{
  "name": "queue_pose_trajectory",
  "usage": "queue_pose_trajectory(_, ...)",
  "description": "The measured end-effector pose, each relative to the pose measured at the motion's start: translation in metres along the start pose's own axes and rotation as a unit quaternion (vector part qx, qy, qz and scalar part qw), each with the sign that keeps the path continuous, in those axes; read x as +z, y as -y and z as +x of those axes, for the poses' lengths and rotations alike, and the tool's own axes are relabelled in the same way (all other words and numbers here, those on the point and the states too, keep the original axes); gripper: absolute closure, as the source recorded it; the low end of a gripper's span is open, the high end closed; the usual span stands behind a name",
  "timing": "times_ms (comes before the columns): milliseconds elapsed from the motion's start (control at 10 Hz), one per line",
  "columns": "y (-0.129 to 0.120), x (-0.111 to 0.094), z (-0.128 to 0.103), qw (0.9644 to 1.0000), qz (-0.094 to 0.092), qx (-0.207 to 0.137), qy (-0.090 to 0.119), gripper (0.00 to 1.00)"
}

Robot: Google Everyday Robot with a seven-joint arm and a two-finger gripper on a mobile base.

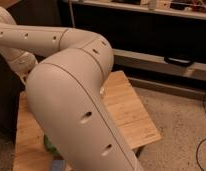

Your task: Place the eraser in the ceramic cup

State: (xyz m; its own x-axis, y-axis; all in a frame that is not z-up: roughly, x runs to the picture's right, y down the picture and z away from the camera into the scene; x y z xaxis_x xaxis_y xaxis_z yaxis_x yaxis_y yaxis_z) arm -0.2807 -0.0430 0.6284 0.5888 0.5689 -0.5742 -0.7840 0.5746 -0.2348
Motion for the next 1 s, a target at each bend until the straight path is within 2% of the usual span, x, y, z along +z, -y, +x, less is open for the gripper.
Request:
queue_pose_trajectory(100, -0.001, -0.001, 0.002, 0.9998, 0.019, 0.002, 0.009, 1.0)
queue_pose_trajectory(200, -0.004, -0.002, 0.002, 0.9989, 0.035, 0.007, 0.029, 1.0)
queue_pose_trajectory(300, 0.001, -0.002, 0.006, 0.9983, 0.031, 0.018, 0.047, 1.0)
queue_pose_trajectory(500, 0.01, -0.006, 0.012, 0.9958, -0.006, 0.031, 0.086, 1.0)
queue_pose_trajectory(700, 0.007, -0.009, 0.014, 0.9932, -0.028, 0.038, 0.106, 1.0)
queue_pose_trajectory(800, 0.015, -0.007, 0.015, 0.9915, -0.041, 0.049, 0.113, 1.0)
queue_pose_trajectory(1000, 0.025, -0.001, 0.013, 0.9858, -0.081, 0.066, 0.132, 1.0)
